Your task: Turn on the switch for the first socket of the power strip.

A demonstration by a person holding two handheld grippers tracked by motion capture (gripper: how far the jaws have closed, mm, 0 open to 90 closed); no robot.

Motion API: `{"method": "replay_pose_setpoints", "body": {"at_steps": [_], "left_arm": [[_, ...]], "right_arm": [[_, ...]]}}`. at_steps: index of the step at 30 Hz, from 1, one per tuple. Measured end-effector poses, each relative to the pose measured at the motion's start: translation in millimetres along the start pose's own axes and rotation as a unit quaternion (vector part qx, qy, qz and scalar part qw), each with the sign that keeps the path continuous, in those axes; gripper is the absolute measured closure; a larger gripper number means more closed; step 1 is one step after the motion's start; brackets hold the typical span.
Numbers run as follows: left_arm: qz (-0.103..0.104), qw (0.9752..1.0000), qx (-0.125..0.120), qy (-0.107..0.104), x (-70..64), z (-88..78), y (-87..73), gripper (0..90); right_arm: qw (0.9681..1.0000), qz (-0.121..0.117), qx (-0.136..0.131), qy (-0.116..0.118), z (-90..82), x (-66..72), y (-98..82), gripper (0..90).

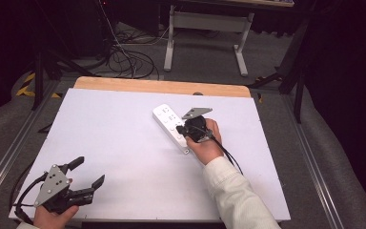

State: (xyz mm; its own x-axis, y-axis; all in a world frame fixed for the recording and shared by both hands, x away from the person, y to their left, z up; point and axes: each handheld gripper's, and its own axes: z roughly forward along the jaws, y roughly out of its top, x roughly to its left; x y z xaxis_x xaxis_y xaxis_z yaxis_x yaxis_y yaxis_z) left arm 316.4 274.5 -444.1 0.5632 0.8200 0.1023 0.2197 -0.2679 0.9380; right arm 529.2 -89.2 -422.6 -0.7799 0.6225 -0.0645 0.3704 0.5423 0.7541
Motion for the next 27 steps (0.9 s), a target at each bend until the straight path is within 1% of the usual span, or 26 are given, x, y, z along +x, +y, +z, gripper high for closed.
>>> {"method": "replay_pose_setpoints", "body": {"at_steps": [1,4,6,8,12,14,15,16,22,23,24,25,26,27], "left_arm": [[0.003,1.0,0.001,0.0,0.6,0.0,0.1,16.6],[0.001,1.0,0.001,0.0,0.7,0.5,0.1,16.5],[-0.001,1.0,0.001,0.0,0.3,1.1,0.2,16.5],[0.002,1.0,0.002,-0.002,0.5,1.5,0.4,16.5],[0.002,1.0,0.002,0.0,1.1,1.1,0.3,16.5],[-0.006,1.0,0.0,-0.001,0.2,1.3,0.2,16.5],[0.002,1.0,0.002,-0.001,1.0,1.3,0.3,16.5],[0.001,1.0,0.003,-0.002,0.7,1.5,0.1,16.5],[-0.004,1.0,0.001,-0.004,0.6,2.8,0.9,16.4],[-0.001,1.0,0.001,-0.004,0.7,3.2,1.0,16.4],[-0.001,1.0,0.001,-0.004,0.9,3.7,1.0,16.4],[-0.003,1.0,0.002,-0.004,0.9,3.8,1.0,16.4],[-0.001,1.0,0.001,-0.004,1.0,3.8,1.1,16.4],[-0.004,1.0,-0.001,-0.004,0.8,3.6,1.2,16.4]], "right_arm": [[1.0,-0.001,-0.002,0.0,-1.3,0.9,0.7,90.0],[1.0,-0.002,-0.007,0.001,-4.5,2.6,2.3,90.0],[0.9998,-0.003,-0.018,0.007,-9.2,4.7,4.9,90.0],[0.9997,-0.006,-0.023,0.007,-12.0,6.0,6.2,90.0],[0.9996,-0.006,-0.026,0.009,-14.4,6.3,6.8,87.8],[0.9996,-0.007,-0.026,0.008,-15.5,6.4,6.7,87.9],[0.9996,-0.007,-0.028,0.008,-16.1,6.7,6.7,87.6],[0.9995,-0.007,-0.028,0.008,-17.1,7.1,6.9,87.2],[0.999,-0.008,-0.044,0.012,-27.7,8.4,8.3,76.5],[0.999,-0.008,-0.044,0.012,-27.7,8.4,8.3,76.5],[0.9986,-0.009,-0.05,0.013,-33.2,8.6,9.0,70.4],[0.9986,-0.009,-0.05,0.013,-33.2,8.6,9.0,70.4],[0.9984,-0.009,-0.055,0.011,-39.3,9.5,9.4,63.0],[0.9982,-0.008,-0.059,0.008,-42.4,10.0,9.5,58.0]]}}
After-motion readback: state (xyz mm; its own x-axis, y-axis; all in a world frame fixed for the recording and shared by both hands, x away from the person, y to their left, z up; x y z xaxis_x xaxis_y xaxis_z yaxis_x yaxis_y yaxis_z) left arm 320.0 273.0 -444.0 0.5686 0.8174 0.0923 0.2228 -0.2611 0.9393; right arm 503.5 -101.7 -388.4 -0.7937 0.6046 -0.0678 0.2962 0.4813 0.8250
